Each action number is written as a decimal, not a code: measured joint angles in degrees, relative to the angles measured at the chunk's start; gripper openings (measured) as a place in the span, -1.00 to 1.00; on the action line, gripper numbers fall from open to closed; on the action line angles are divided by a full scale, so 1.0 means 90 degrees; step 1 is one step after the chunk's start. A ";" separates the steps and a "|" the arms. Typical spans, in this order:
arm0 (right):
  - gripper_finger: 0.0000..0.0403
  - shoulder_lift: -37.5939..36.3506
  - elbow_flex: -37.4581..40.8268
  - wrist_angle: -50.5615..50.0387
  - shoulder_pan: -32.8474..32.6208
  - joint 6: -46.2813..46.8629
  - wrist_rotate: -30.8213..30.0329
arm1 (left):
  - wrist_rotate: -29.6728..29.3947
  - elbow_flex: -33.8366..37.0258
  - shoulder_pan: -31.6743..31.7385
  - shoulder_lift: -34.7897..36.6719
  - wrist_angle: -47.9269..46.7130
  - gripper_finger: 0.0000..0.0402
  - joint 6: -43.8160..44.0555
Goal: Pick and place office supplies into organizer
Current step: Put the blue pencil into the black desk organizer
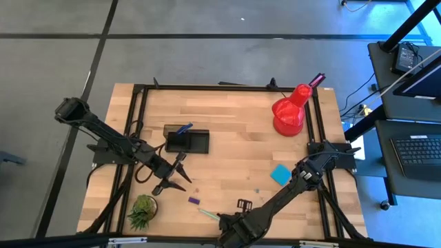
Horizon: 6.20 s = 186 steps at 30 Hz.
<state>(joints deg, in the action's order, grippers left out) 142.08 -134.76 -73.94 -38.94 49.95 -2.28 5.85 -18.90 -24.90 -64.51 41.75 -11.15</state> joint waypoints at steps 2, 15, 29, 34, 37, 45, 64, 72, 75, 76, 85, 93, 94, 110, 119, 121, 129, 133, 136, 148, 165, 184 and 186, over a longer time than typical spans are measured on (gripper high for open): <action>-0.40 -0.0002 0.0022 0.0017 0.0000 0.0108 0.0002 | -0.0215 -0.0022 -0.0125 0.0002 -0.0130 -0.20 0.0077; -0.20 -0.0005 0.0027 0.0049 0.0000 0.0061 0.0002 | -0.1836 -0.2616 -0.1335 -0.1552 -0.4326 -0.22 0.0257; -0.20 -0.0005 0.0027 0.0057 0.0000 0.0061 0.0002 | -0.1851 -0.3854 -0.1513 -0.4077 -0.4327 -0.37 0.0604; -0.20 -0.0005 0.0027 0.0145 -0.0002 0.0083 0.0002 | -0.1805 -0.3971 -0.1511 -0.4355 -0.4329 -0.49 0.0790; -0.20 -0.0005 0.0030 0.0208 -0.0002 0.0083 0.0002 | -0.1797 -0.3971 -0.1480 -0.4432 -0.4330 -0.59 0.0883; -0.20 -0.0007 0.0030 0.0285 -0.0002 0.0083 0.0002 | -0.1371 -0.3971 -0.1303 -0.4452 -0.4335 -0.96 0.0893; -0.20 -0.0010 0.0034 0.0283 -0.0005 0.0058 0.0002 | -0.1234 -0.3971 -0.1256 -0.4693 -0.4327 -0.47 0.1151; -0.20 -0.0010 0.0034 0.0283 -0.0002 0.0058 0.0002 | -0.1407 -0.4000 -0.1203 -0.5131 -0.4218 -0.52 0.1500; -0.20 -0.0010 0.0034 0.0285 -0.0002 0.0058 0.0002 | -0.1404 -0.4005 -0.1170 -0.5222 -0.4191 -0.64 0.1709; -0.20 -0.0010 0.0034 0.0282 -0.0002 0.0058 0.0002 | -0.1395 -0.4005 -0.1166 -0.5227 -0.4188 -0.69 0.1719; -0.20 -0.0010 0.0034 0.0425 -0.0002 0.0090 0.0002 | -0.1379 -0.4002 -0.1156 -0.5238 -0.4203 -0.95 0.1725; -0.20 -0.0010 0.0041 0.0462 -0.0082 0.0953 0.0000 | -0.1379 -0.3990 -0.1154 -0.5241 -0.4191 -0.90 0.2167; -0.20 -0.0015 0.0078 0.0496 -0.0109 0.1038 0.0000 | -0.1379 -0.3990 -0.1154 -0.5241 -0.4190 -0.91 0.2249; -0.20 0.0039 0.0122 -0.0230 0.0072 0.1020 0.0000 | -0.1558 -0.3963 -0.1125 -0.5263 -0.3971 -0.92 0.3823; -0.20 0.0200 0.0119 -0.0324 0.0131 0.0529 0.0042 | -0.1583 -0.3963 -0.1125 -0.5265 -0.3961 -0.92 0.3845; -0.20 0.0308 0.0119 -0.0305 0.0136 0.0404 0.0110 | -0.1583 -0.3963 -0.1125 -0.5265 -0.3961 -0.92 0.3845; -0.20 0.0464 0.0121 -0.0187 0.0138 0.0224 0.0218 | -0.1579 -0.3966 -0.1125 -0.5268 -0.3961 -0.92 0.3846; -0.20 0.0464 0.0121 -0.0164 0.0138 0.0224 0.0218 | -0.1576 -0.3966 -0.1125 -0.5268 -0.3958 -0.93 0.3848; -0.20 0.0490 0.0119 -0.0107 0.0140 0.0207 0.0218 | -0.1576 -0.3966 -0.1124 -0.5268 -0.3958 -0.93 0.3847; -0.22 0.0750 0.0093 -0.0010 0.0197 0.0061 0.0387 | -0.1540 -0.3966 -0.1120 -0.5268 -0.3934 -0.93 0.3846; -0.92 0.0780 0.0105 -0.0040 0.0270 -0.0288 0.0595 | -0.1538 -0.3966 -0.1120 -0.5268 -0.3934 -0.92 0.3832; -0.92 0.0716 0.0004 -0.0280 0.0267 -0.0251 0.0601 | -0.1204 -0.3944 -0.1120 -0.4464 -0.3947 -0.34 0.2817; -0.92 0.0664 0.0022 -0.0434 0.0262 -0.0245 0.0619 | -0.1208 -0.3944 -0.1120 -0.4429 -0.3977 -0.31 0.2693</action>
<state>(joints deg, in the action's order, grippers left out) 148.06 -134.56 -77.85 -36.58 47.75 3.29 -5.03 -54.39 -34.98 -104.37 5.96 13.09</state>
